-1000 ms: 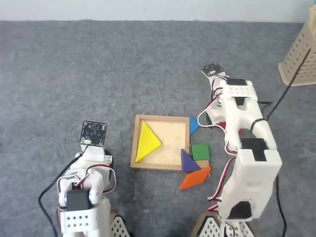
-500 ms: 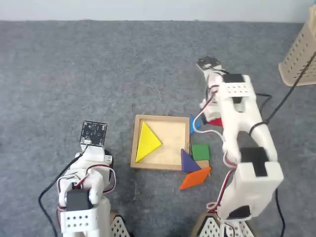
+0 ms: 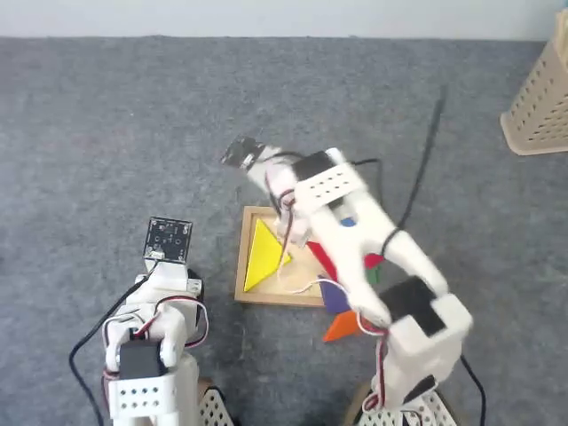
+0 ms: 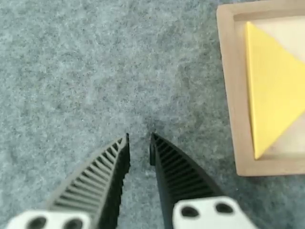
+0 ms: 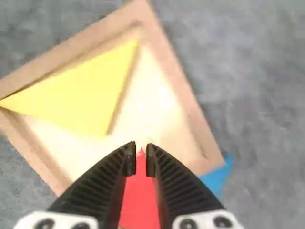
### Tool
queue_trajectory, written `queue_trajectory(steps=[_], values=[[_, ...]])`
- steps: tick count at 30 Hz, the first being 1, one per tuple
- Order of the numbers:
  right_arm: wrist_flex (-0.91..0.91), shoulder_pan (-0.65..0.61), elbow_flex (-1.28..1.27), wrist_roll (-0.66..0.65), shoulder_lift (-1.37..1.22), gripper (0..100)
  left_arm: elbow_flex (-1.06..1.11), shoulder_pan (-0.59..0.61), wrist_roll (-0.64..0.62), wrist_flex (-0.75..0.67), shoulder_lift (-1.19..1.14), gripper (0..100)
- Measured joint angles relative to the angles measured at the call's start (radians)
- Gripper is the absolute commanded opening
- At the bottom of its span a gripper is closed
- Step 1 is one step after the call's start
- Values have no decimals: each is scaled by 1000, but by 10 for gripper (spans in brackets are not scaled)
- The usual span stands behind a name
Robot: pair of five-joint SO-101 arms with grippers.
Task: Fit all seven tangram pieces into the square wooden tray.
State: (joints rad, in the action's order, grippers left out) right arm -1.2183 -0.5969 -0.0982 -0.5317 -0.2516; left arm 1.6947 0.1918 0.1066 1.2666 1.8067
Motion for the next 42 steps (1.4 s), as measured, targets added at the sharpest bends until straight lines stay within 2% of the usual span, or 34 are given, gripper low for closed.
queue_trajectory(steps=[3, 7, 14, 21, 24, 31, 42], values=[[9, 0, 0, -3, -17, 20, 0, 0, 0, 0, 0, 71], [-46, 61, 32, 32, -6, 21, 0, 0, 0, 0, 0, 71], [-155, 190, -32, 51, 232, 17, 0, 0, 0, 0, 0, 71], [12, 198, -385, 38, 295, 18, 0, 0, 0, 0, 0, 71], [87, 199, -462, 35, 295, 20, 0, 0, 0, 0, 0, 71], [157, 141, -451, 46, 252, 20, 0, 0, 0, 0, 0, 71], [135, 115, -175, 58, 15, 20, 0, 0, 0, 0, 0, 71]])
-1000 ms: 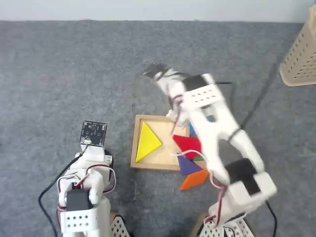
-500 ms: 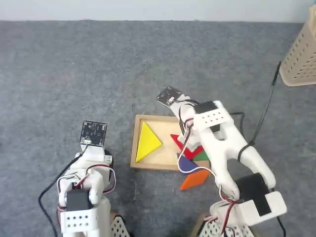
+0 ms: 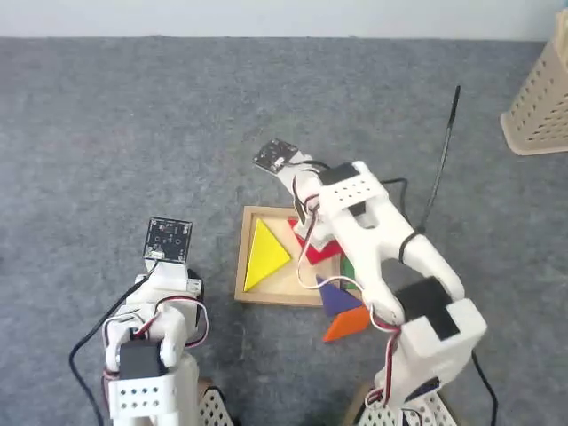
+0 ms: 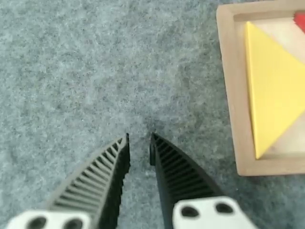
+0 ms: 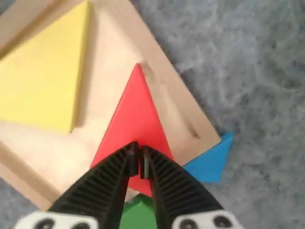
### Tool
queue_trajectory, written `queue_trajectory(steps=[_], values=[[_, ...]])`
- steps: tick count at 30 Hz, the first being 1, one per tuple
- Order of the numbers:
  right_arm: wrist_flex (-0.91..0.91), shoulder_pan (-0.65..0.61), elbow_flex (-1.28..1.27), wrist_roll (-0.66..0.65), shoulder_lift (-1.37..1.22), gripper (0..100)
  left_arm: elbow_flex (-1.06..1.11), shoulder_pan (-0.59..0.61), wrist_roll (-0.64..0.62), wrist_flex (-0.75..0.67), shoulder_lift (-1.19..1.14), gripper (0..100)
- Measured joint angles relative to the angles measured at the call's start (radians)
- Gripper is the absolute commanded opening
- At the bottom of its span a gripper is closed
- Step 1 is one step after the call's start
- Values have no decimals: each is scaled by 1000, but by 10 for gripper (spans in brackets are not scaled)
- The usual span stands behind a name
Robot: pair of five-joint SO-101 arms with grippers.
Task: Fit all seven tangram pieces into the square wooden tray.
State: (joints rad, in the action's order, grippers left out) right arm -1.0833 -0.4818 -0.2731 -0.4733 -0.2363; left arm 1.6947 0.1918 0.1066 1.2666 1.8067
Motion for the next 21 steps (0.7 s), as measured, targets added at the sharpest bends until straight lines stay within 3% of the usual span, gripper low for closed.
queue_trajectory(steps=[13, 21], values=[[-28, -109, 233, 2, -181, 20, 0, 0, 0, 0, 0, 71], [-38, -117, 249, 43, -192, 21, 0, 0, 0, 0, 0, 71]])
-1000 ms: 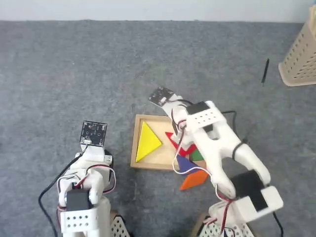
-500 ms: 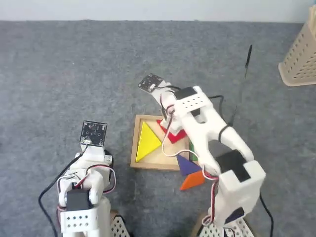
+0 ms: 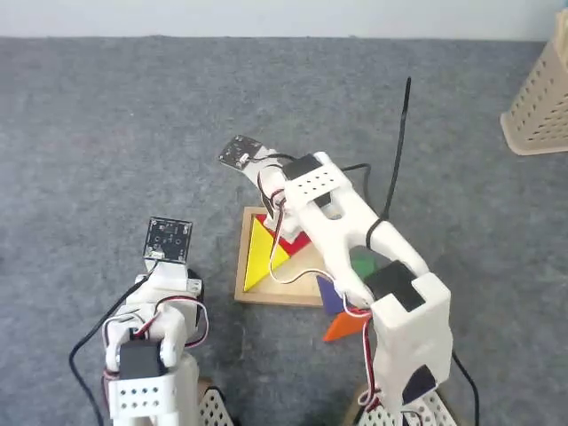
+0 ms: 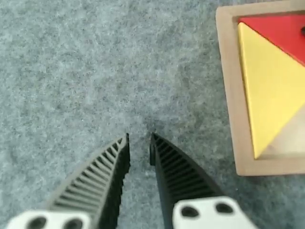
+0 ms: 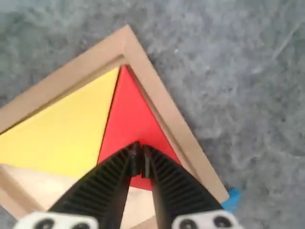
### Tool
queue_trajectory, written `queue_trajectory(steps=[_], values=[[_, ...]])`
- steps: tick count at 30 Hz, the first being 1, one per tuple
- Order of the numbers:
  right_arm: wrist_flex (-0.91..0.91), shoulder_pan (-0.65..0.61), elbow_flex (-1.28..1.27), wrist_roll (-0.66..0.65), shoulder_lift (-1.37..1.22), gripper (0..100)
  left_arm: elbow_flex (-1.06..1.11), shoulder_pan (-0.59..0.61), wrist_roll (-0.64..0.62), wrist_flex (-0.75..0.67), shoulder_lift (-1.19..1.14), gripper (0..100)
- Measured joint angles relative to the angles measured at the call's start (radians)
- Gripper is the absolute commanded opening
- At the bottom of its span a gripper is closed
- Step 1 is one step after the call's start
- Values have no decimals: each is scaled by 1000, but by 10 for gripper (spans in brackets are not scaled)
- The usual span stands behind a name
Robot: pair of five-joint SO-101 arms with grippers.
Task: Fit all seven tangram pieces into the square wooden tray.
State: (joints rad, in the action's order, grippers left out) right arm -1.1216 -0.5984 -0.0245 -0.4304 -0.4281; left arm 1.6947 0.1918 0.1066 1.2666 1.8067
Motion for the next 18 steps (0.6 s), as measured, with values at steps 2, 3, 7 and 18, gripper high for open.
queue_trajectory(steps=[2, 3, 7, 18], values=[[-14, 0, -12, 23, 23, 21, 0, 0, 0, 0, 0, 71], [-34, -2, -21, 34, 41, 21, 0, 0, 0, 0, 0, 71], [-55, -5, -58, 84, 137, 17, 0, 0, 0, 0, 0, 71], [279, -115, -497, 121, 365, 20, 0, 0, 0, 0, 0, 71]])
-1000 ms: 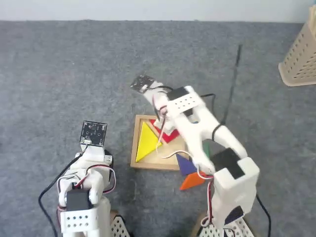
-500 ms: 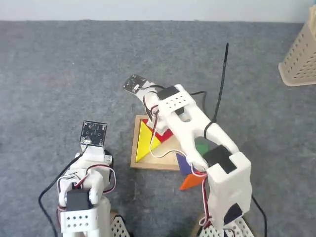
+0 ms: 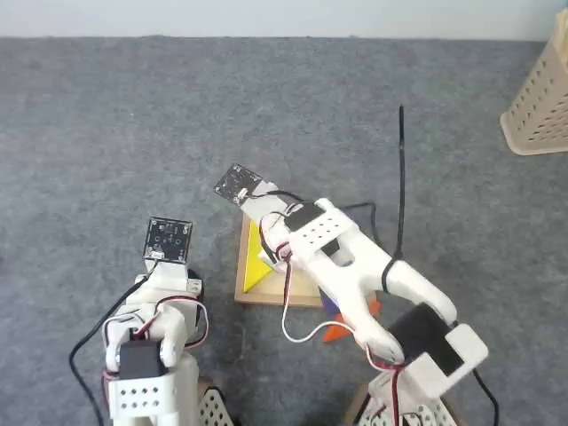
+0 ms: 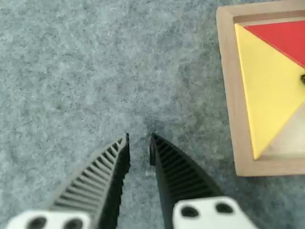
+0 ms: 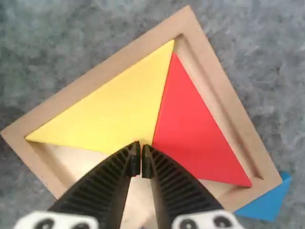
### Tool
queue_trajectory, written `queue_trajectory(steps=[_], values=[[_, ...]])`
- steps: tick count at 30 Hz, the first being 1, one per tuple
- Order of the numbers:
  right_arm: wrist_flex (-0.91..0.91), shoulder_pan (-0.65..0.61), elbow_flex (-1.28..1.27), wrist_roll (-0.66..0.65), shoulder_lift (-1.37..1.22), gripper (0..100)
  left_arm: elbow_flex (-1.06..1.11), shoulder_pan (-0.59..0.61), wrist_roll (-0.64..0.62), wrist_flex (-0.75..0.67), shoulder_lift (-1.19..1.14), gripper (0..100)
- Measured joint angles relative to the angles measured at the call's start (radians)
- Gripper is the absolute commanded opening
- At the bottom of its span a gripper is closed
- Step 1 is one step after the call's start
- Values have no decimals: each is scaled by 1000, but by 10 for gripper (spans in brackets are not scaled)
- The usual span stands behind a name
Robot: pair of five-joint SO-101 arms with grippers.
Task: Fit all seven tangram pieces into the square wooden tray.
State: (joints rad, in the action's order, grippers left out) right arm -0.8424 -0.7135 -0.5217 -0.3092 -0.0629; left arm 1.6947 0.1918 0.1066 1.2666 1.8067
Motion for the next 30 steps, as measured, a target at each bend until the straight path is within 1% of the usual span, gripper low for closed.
queue_trajectory(steps=[6, 12, 15, 18, 22, 25, 30], values=[[23, -6, 2, 0, -17, 20, 0, 0, 0, 0, 0, 71], [23, -5, 58, 0, -72, 21, 0, 0, 0, 0, 0, 71], [15, -5, 63, 0, -66, 21, 0, 0, 0, 0, 0, 71], [-28, -3, 60, 0, -8, 21, 0, 0, 0, 0, 0, 71], [-94, 55, 61, 0, 101, 21, 0, 0, 0, 0, 0, 71], [-84, 101, 34, 0, 110, 21, 0, 0, 0, 0, 0, 71], [-55, 106, 21, -11, -20, 21, 0, 0, 0, 0, 0, 71]])
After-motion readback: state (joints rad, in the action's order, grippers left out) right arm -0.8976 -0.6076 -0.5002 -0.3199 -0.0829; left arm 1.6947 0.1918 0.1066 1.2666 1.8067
